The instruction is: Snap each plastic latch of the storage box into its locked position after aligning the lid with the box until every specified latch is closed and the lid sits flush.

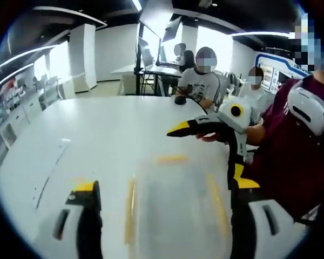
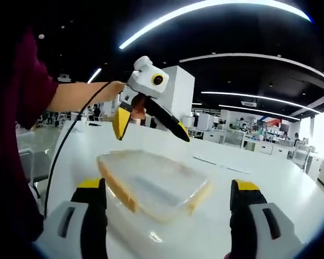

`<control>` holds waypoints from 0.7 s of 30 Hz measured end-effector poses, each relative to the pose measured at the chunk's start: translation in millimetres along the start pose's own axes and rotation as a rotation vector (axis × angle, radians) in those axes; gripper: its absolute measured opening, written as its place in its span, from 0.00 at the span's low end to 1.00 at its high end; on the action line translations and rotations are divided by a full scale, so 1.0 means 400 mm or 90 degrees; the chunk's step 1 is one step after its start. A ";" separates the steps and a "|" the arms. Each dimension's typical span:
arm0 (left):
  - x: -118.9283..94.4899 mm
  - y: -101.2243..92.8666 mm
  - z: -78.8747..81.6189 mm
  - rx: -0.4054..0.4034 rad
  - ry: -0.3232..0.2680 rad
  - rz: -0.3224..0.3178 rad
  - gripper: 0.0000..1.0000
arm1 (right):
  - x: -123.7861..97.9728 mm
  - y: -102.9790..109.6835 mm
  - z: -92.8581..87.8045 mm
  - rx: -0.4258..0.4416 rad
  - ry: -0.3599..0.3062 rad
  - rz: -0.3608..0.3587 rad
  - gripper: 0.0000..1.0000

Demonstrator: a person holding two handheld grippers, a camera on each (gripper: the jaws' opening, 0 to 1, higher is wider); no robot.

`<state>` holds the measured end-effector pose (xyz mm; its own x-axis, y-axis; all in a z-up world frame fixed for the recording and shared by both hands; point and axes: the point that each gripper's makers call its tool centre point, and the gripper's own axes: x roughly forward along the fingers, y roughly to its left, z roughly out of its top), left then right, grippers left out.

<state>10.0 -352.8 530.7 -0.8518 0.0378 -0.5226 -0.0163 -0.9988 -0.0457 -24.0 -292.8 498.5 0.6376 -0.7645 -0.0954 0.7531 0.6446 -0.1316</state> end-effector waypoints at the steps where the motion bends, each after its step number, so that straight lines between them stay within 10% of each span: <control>1: -0.006 0.001 0.006 0.003 -0.011 0.009 1.00 | -0.002 -0.003 0.003 0.002 -0.002 -0.001 0.98; 21: -0.099 -0.081 0.053 0.025 -0.177 0.160 1.00 | -0.041 -0.046 0.047 0.014 -0.030 -0.017 1.00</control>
<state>33.1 -322.7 570.8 -0.9411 -0.2135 -0.2624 0.1963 -0.9764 0.0902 -45.2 -291.8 521.0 0.6235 -0.7806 -0.0449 0.7733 0.6241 -0.1114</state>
